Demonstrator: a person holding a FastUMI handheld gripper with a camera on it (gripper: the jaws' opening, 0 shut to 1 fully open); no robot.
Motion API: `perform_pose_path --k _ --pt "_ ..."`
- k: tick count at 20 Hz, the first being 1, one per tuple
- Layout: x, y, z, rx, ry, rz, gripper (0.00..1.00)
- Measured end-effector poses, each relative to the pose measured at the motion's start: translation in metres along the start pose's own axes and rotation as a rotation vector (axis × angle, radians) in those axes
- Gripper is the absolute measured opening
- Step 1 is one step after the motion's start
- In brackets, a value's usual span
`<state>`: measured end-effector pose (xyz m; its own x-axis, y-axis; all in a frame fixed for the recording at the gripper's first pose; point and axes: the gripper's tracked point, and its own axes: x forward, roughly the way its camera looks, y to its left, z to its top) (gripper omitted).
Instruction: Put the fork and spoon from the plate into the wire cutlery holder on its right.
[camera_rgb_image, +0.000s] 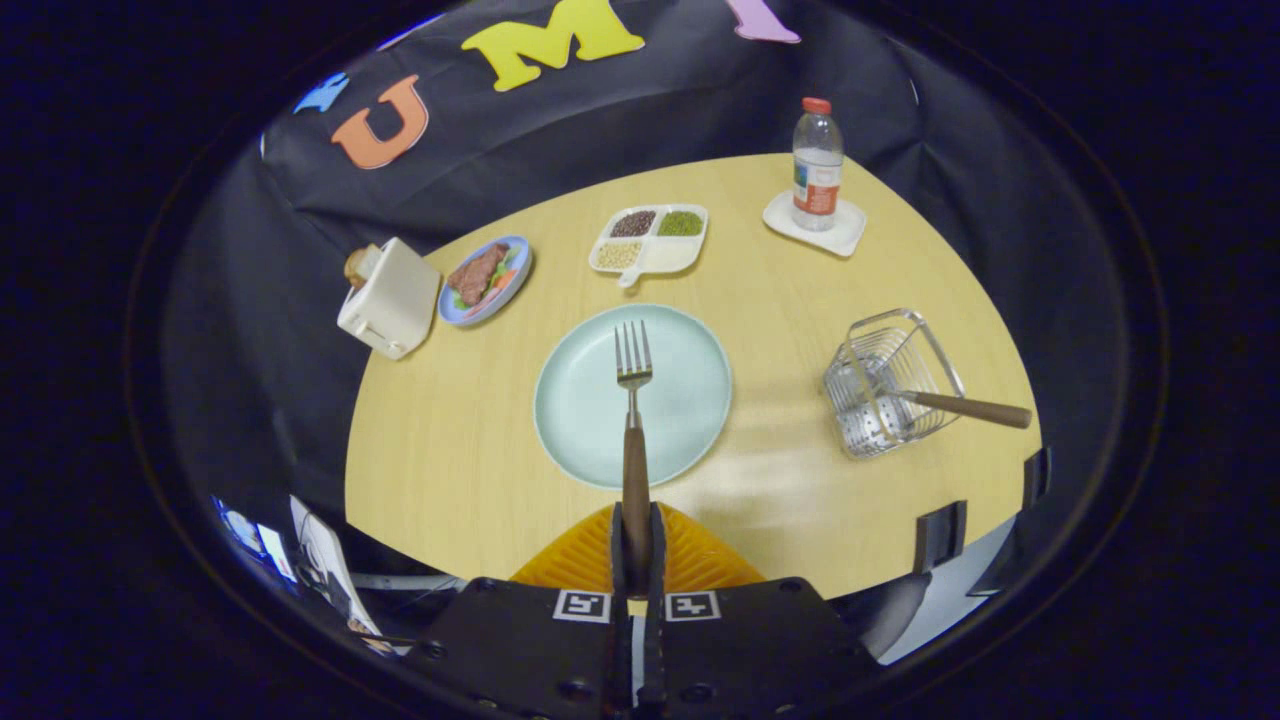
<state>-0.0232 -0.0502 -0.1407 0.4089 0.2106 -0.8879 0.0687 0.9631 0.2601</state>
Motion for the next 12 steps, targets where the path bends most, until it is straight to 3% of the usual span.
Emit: perform_pose_path --k 5,12 --pt "-0.054 -0.058 0.02 0.036 -0.048 0.001 0.05" --pt "-0.091 -0.129 0.023 0.066 -0.051 -0.045 0.05"
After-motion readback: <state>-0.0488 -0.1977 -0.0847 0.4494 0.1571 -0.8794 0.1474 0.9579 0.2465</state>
